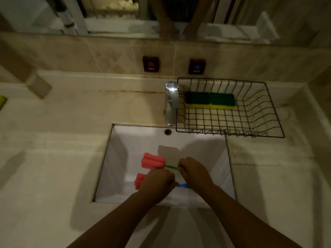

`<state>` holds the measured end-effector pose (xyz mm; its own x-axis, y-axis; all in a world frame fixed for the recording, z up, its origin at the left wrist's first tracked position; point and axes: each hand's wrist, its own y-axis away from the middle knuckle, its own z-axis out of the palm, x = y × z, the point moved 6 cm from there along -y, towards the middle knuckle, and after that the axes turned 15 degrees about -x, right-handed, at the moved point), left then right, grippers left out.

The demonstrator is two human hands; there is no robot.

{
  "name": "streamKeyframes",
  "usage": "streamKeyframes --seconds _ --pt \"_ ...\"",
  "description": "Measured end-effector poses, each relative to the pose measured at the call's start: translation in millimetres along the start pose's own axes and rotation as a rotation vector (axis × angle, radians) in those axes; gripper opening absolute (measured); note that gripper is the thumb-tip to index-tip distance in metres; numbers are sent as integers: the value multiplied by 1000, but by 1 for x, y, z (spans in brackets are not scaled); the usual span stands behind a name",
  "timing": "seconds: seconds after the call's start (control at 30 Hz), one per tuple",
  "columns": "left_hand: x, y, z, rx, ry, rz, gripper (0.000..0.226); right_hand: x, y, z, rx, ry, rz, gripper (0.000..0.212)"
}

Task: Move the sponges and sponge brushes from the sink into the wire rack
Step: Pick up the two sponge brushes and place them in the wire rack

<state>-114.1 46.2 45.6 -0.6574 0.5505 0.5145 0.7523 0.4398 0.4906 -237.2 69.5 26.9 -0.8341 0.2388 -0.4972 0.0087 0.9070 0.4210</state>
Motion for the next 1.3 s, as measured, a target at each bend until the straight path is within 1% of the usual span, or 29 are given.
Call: streamKeyframes --seconds 0.17,0.27,0.37,0.53,0.73,0.97,1.17,1.3 --pt "13 21 -27 58 -7 -12 17 -25 13 -33 81 94 -48 14" --pt "25 37 -49 119 -48 16 21 -42 22 -53 135 122 -50 12" --pt "34 48 -70 168 -81 47 23 -55 28 -70 203 135 -78 11" --pt "49 64 -102 264 -139 96 26 -74 38 -102 278 132 -99 18" --pt "65 79 -135 351 -181 142 28 -100 51 -139 383 161 -129 16" --pt "76 98 -158 452 -179 183 27 -120 59 -164 379 206 -62 20" --pt "74 102 -162 474 -183 174 26 -127 65 -165 406 181 -83 17" --pt "74 102 -157 476 -165 173 26 -124 65 -163 402 181 -57 18"
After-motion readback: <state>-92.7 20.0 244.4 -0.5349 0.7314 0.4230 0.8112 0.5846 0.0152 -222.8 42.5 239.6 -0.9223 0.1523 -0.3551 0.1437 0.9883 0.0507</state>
